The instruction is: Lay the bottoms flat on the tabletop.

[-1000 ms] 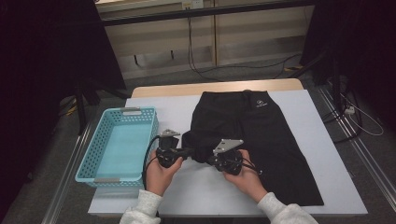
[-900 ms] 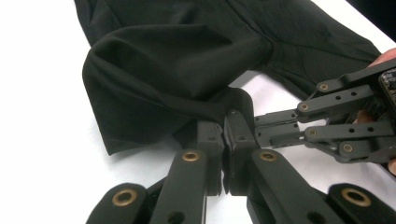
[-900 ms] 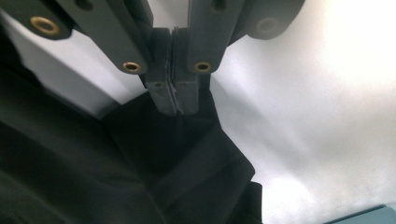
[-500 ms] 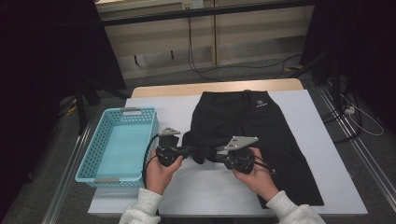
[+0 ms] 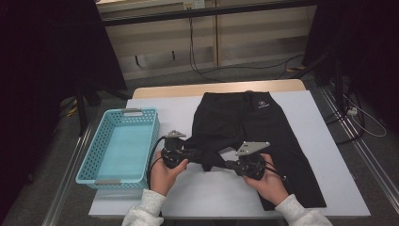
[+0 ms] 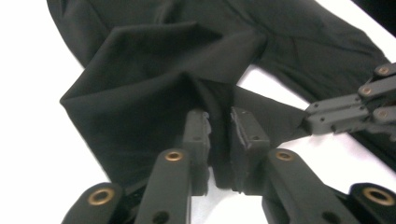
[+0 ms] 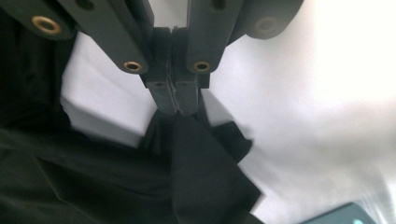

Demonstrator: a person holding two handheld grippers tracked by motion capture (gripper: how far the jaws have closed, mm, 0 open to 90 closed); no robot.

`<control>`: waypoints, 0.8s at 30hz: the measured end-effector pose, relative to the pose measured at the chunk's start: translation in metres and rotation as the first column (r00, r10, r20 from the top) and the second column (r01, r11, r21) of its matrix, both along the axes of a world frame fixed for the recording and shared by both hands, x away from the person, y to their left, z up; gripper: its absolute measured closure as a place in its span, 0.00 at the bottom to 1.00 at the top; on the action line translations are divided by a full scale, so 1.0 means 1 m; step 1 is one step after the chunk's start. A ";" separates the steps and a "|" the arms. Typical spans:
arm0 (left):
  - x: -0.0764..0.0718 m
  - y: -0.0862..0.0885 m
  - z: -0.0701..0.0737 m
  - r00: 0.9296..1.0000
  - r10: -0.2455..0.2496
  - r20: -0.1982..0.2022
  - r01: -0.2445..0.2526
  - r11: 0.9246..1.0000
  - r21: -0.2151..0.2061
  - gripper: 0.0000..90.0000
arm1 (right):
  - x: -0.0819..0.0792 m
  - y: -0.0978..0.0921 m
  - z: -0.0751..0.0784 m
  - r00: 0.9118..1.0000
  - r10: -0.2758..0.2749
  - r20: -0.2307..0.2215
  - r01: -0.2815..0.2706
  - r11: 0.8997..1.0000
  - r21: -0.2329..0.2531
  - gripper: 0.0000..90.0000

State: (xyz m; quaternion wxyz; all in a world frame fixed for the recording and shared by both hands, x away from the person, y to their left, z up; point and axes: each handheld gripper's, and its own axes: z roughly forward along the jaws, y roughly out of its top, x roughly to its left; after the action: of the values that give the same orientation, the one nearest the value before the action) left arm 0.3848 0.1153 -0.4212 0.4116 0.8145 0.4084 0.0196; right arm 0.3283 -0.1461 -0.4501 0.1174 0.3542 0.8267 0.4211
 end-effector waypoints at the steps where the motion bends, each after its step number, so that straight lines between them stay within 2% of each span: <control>1: 0.000 0.000 0.000 1.000 0.008 0.003 -0.008 1.000 0.004 0.78 | 0.001 -0.002 -0.001 1.000 -0.004 -0.003 0.004 1.000 -0.003 1.00; 2: 0.000 0.001 0.000 1.000 0.012 0.009 -0.012 1.000 0.007 0.72 | 0.001 -0.004 -0.002 1.000 -0.007 -0.006 0.007 1.000 -0.003 1.00; 5: 0.000 0.002 0.000 1.000 0.018 0.012 -0.018 1.000 0.013 0.67 | 0.000 -0.008 -0.005 1.000 -0.007 -0.016 0.006 1.000 -0.007 1.00; 13: -0.004 0.002 -0.005 1.000 0.010 -0.008 -0.009 0.999 0.046 0.58 | -0.004 -0.011 -0.004 1.000 -0.005 -0.012 0.005 1.000 0.001 0.99; 15: -0.005 0.003 -0.005 0.999 0.030 0.015 -0.031 0.998 0.055 0.51 | -0.004 -0.012 -0.004 1.000 -0.004 -0.012 0.004 1.000 0.000 0.99; 17: -0.006 0.006 -0.004 0.999 0.039 0.020 -0.040 0.997 0.060 0.44 | -0.004 -0.012 -0.004 1.000 -0.001 -0.013 0.001 1.000 0.001 0.99; 22: -0.005 0.011 -0.006 0.997 0.073 0.035 -0.075 0.994 0.078 0.37 | -0.006 -0.012 -0.003 1.000 0.011 -0.005 -0.011 1.000 0.009 0.99; 24: -0.004 0.012 -0.004 0.997 0.069 0.025 -0.071 0.994 0.079 0.37 | -0.008 -0.013 -0.002 1.000 0.015 -0.011 -0.015 1.000 0.010 0.99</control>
State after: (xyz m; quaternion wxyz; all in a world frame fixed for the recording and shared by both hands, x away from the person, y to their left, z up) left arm 0.3805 0.1277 -0.4256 0.3823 0.8152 0.4309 0.0592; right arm 0.3200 -0.1590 -0.4524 0.1078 0.3509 0.8279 0.4241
